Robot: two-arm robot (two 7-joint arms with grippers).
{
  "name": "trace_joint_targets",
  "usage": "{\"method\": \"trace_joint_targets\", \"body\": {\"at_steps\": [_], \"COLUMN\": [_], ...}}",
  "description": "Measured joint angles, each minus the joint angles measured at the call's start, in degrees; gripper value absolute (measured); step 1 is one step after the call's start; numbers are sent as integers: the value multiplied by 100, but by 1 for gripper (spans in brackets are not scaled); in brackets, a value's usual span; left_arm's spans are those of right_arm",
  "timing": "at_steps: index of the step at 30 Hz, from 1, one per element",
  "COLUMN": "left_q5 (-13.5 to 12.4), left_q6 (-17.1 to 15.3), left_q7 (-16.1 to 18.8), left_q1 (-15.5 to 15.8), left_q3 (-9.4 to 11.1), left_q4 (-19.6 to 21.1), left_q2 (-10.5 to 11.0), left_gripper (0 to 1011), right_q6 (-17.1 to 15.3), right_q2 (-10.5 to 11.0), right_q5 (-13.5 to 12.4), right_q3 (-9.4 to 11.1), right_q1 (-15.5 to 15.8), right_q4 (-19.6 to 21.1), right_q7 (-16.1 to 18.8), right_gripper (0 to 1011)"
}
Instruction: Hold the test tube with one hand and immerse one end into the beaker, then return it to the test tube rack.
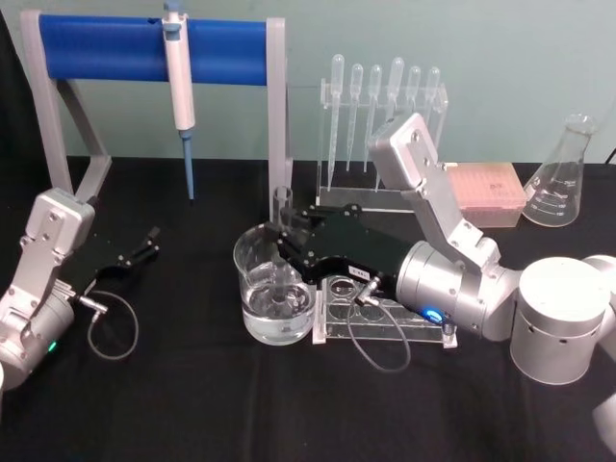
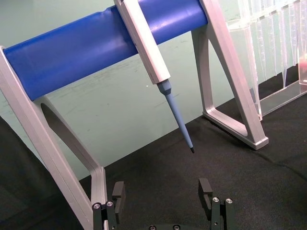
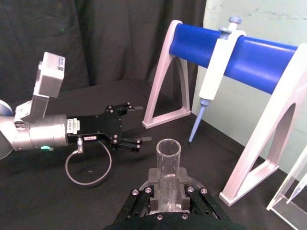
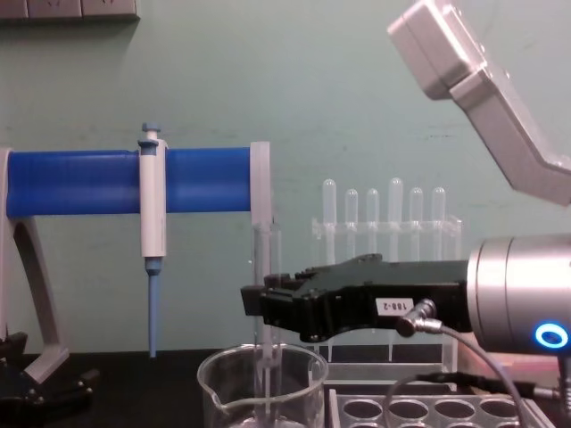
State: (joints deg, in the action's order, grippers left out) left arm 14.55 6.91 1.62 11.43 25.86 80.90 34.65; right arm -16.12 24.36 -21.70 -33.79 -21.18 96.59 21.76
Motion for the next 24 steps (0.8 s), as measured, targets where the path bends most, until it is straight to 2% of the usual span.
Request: {"method": "trace_joint_targets", "body": {"at_steps": [12, 24], "left_q5": [0, 0], "left_q6": [0, 0], "left_q7": [0, 0], "left_q1": [0, 0], "left_q3": [0, 0], "left_q4": [0, 0], "left_q2": [0, 0], "left_gripper": [1000, 1000], "right_q6": [11, 0], "right_q2": [-150, -194], "right_q5": [46, 196], "right_q3": [158, 171], "right_q1": [159, 207], "right_q4": [-184, -238], "right_q7": [53, 133], "right_gripper": [241, 241]}}
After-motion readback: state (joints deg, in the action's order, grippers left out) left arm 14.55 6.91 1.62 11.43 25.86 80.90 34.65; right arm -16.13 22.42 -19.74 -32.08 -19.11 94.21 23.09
